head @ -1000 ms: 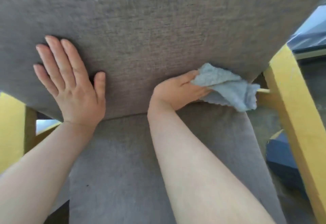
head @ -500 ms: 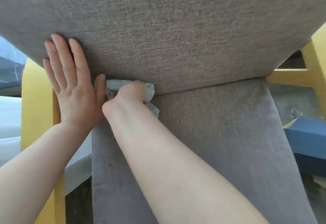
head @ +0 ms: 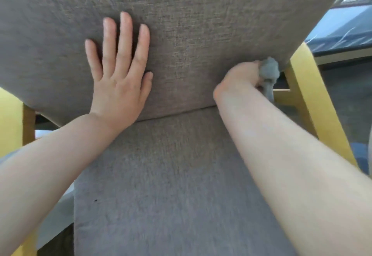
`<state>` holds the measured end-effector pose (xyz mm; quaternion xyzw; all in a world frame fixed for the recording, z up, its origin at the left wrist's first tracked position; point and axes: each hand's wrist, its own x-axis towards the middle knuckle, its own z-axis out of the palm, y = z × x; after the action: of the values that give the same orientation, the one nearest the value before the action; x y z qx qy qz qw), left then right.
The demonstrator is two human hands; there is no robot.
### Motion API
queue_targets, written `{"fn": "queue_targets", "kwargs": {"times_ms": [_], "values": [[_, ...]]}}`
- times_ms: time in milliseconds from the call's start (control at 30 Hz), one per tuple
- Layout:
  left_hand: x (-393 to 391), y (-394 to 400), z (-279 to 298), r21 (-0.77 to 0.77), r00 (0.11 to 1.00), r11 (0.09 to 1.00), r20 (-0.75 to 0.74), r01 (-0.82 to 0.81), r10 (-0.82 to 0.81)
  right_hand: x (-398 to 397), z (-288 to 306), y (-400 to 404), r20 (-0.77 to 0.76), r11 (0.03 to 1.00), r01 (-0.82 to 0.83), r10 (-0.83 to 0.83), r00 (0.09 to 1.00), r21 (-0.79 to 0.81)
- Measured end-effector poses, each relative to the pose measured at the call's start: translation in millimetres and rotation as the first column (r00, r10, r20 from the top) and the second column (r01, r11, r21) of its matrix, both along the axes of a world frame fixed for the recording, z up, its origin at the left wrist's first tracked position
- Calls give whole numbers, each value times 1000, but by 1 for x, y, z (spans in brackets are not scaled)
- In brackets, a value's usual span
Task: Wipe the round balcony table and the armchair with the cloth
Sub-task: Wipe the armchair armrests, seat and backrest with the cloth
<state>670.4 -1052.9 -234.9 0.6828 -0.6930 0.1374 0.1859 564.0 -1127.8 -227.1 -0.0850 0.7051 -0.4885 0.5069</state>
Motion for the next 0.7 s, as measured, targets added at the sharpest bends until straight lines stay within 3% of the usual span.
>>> {"fn": "queue_targets", "kwargs": {"times_ms": [33, 67, 167, 267, 333, 367, 433, 500, 533, 600, 633, 700], "values": [[0, -2, 1, -11, 1000, 1000, 19, -1, 1, -1, -4, 4, -142, 997, -19, 7, 990, -79], [1, -3, 4, -20, 1000, 1000, 22, -19, 19, 11, 5, 13, -190, 991, -26, 1, 982, -130], [16, -2, 14, -58, 982, 987, -121, -152, 144, 27, 20, 33, -225, 965, -145, 94, 970, -221], [39, 6, 21, 6, 947, 961, -169, -277, 274, -2, 6, -7, -385, 969, 97, -181, 905, -227], [41, 11, 22, -9, 924, 936, -161, -353, 347, -6, 17, -27, -464, 967, 180, -245, 851, -180], [33, 10, 29, -27, 926, 948, -226, -316, 302, 8, 28, -24, -484, 971, 139, -218, 847, -194], [6, 2, 42, -174, 915, 985, -400, -17, -55, 49, 52, 13, -479, 954, -85, -65, 875, -286], [-9, 2, 55, -259, 767, 939, -547, 225, -334, 82, 67, 64, -437, 819, -365, 158, 885, -442], [1, 5, 55, -158, 736, 969, -631, 188, -246, 82, 63, 76, -464, 755, -467, 243, 852, -461], [34, 16, 48, -8, 877, 971, -431, -237, 211, 61, 49, 58, -496, 730, -503, 257, 829, -463], [52, 25, 41, -2, 915, 954, -282, -301, 288, 48, 47, 42, -459, 774, -411, 177, 870, -482], [66, 34, 42, 18, 936, 954, -189, -299, 297, 33, 60, 14, -356, 884, -135, -37, 934, -448]]}}
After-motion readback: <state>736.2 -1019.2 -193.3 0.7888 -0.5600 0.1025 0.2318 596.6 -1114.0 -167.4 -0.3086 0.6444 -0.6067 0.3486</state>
